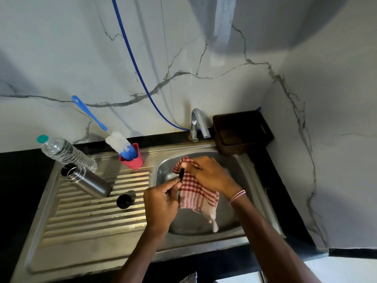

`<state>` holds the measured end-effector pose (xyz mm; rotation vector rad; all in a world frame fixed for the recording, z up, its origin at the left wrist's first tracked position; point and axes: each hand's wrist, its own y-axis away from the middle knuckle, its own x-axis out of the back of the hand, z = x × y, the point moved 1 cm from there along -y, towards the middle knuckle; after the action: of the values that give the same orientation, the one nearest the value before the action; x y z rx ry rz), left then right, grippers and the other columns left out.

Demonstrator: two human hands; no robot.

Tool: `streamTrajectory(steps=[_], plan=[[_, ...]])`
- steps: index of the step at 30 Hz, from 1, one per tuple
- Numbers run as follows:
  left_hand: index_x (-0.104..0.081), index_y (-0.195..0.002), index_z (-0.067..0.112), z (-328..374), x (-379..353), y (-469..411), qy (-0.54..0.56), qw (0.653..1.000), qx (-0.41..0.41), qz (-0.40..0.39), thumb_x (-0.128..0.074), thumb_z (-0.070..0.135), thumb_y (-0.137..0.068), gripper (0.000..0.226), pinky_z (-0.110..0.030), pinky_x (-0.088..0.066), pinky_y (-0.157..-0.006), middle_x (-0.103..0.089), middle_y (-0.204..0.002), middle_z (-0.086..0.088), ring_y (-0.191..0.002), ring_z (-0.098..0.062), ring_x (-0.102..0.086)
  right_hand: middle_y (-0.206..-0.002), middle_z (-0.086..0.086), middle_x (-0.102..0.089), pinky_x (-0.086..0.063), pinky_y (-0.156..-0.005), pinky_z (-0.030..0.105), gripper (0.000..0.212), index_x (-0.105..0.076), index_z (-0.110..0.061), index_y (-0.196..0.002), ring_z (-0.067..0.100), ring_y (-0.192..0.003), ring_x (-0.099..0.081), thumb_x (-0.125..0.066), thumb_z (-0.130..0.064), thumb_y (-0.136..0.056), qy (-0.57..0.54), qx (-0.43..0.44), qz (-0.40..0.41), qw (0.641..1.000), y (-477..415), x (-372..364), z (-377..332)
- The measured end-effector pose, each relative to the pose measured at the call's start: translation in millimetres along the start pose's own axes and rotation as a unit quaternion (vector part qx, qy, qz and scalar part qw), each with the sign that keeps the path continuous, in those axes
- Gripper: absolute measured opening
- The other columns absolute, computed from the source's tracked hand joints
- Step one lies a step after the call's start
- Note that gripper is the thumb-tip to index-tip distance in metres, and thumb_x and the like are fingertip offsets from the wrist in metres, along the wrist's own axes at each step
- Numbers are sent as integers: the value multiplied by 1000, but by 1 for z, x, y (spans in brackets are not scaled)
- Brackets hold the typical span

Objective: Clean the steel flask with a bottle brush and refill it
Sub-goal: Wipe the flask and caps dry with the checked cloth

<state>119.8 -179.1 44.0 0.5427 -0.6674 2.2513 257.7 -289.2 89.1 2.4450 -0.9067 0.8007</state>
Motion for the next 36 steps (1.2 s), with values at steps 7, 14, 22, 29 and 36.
streamTrajectory(steps=[7,14,22,29,36], plan=[[-80,-79,29,9,0,-13,128,970,208,3,-68,-6,-88,37,-19,-55,-66,-76,-73,16,-68,2,-68,-150,-2,-54,-39,-114,25,46,-48,-24,-150,17,-140,-48,-51,-31,-105,195,146,132,961,47,-50,-8],[-80,-79,32,-2,-4,-10,208,932,295,-39,-64,-7,-92,44,-44,-63,-82,-80,-85,8,-86,-17,-77,-147,-4,-57,-44,-112,30,42,-51,-26,-147,15,-139,-50,-45,-35,-107,145,125,98,977,38,-50,1],[-78,-108,18,-18,5,-1,196,966,166,22,-71,-8,-87,34,-30,-61,-85,-80,-96,8,-91,-12,-77,-92,10,-77,-60,-88,43,37,-73,-12,-109,26,-85,-74,-58,-45,-100,-411,-260,-34,873,-4,-22,13],[-79,-104,17,-31,3,2,244,911,313,110,-74,3,-91,20,-17,-59,-76,-77,-81,16,-83,-4,-74,-104,20,-76,-52,-92,45,46,-72,-1,-107,29,-88,-73,-48,-40,-106,-588,-361,-68,720,15,-86,10],[-67,-93,7,-79,14,-4,424,740,511,105,-56,3,-101,14,-28,-60,-62,-71,-104,-18,-86,-26,-68,-95,21,-75,-56,-87,45,44,-70,0,-104,30,-80,-74,-52,-40,-104,-561,-353,-75,745,24,-89,11]])
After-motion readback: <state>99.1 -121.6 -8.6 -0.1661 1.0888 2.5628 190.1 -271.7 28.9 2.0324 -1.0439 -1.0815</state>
